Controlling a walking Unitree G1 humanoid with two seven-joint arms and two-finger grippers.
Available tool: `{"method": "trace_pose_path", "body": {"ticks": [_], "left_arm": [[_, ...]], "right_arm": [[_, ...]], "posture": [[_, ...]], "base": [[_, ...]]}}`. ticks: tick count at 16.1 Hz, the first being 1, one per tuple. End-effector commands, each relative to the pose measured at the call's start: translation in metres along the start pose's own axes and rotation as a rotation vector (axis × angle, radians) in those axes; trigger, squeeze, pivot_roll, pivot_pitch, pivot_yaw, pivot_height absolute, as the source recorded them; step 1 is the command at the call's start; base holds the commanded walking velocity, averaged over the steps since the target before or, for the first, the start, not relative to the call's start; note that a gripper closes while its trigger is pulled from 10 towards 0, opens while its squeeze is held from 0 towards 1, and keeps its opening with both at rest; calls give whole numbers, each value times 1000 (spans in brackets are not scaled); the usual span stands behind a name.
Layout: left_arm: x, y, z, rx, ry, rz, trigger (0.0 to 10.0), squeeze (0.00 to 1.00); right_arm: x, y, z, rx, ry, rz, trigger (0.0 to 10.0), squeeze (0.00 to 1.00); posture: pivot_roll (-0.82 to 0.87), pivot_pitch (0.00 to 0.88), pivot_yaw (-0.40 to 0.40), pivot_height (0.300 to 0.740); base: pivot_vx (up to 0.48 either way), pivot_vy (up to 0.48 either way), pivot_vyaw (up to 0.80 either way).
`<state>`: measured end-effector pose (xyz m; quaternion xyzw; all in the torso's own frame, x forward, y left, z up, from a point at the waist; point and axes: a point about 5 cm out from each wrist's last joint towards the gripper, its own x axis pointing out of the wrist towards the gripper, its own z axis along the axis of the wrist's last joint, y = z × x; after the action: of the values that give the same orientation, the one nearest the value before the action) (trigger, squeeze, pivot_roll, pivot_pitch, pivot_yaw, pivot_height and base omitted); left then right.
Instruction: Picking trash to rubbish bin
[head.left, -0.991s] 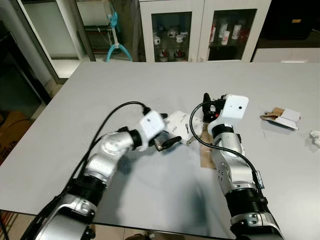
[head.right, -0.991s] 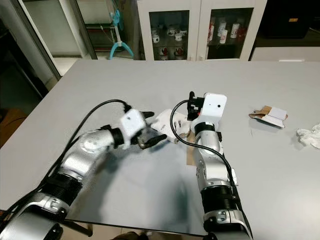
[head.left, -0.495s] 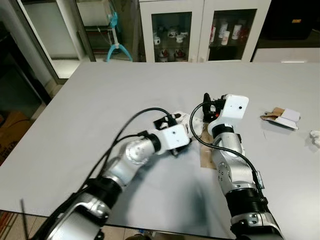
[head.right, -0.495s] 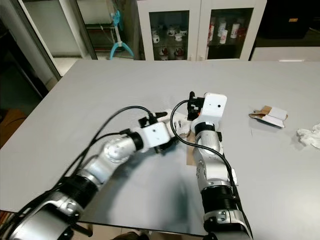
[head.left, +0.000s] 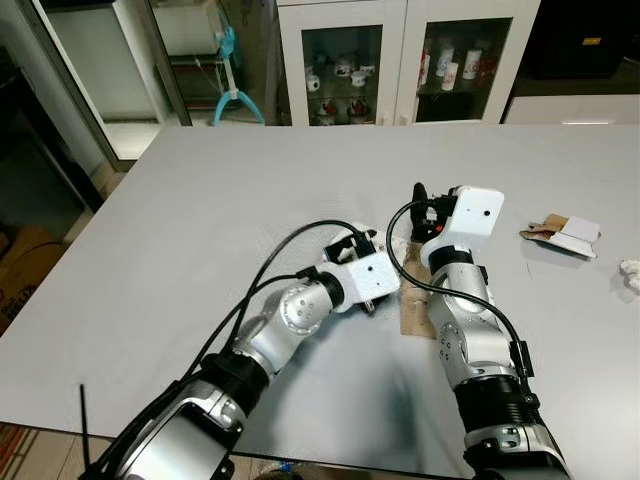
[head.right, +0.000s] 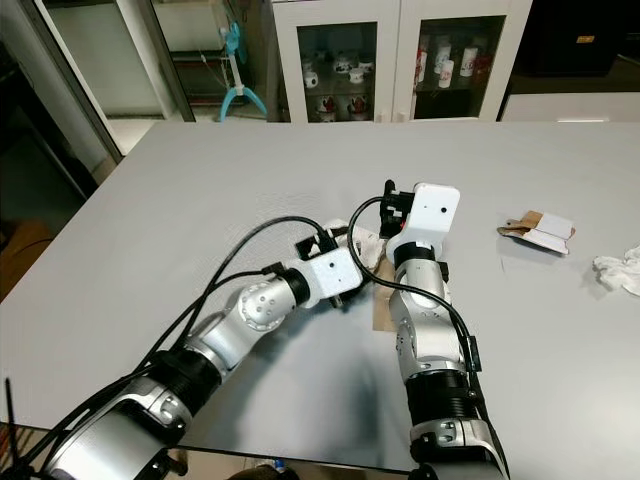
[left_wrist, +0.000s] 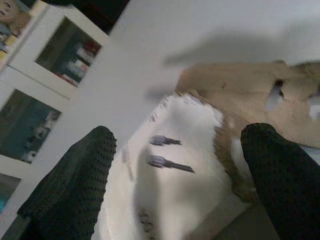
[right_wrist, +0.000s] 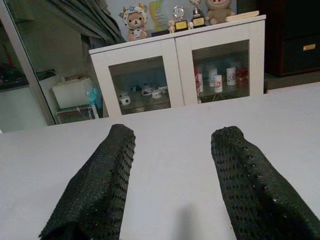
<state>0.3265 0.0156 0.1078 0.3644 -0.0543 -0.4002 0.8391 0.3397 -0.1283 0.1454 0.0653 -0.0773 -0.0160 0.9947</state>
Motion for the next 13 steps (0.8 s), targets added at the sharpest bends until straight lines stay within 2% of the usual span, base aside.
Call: {"method": "trace_pose_path", "body": {"ticks": [1,5,13], "left_arm": [[3,1,0,34,20,-12,10000,0],[6,-3,-5,62,67,-20,10000,0],[11,-4,-14,51,170,74,10000,0]], "right_arm": [[1,4,4,5,-5,12,10000,0],[1,4,3,5,-3,9,10000,0],[1,5,3,7,-1,7,10000,0]], "posture": [[27,17,119,740],[24,16,120,740],[21,10,121,740]], "base": [[0,0,0],[0,0,0],[0,0,0]]}}
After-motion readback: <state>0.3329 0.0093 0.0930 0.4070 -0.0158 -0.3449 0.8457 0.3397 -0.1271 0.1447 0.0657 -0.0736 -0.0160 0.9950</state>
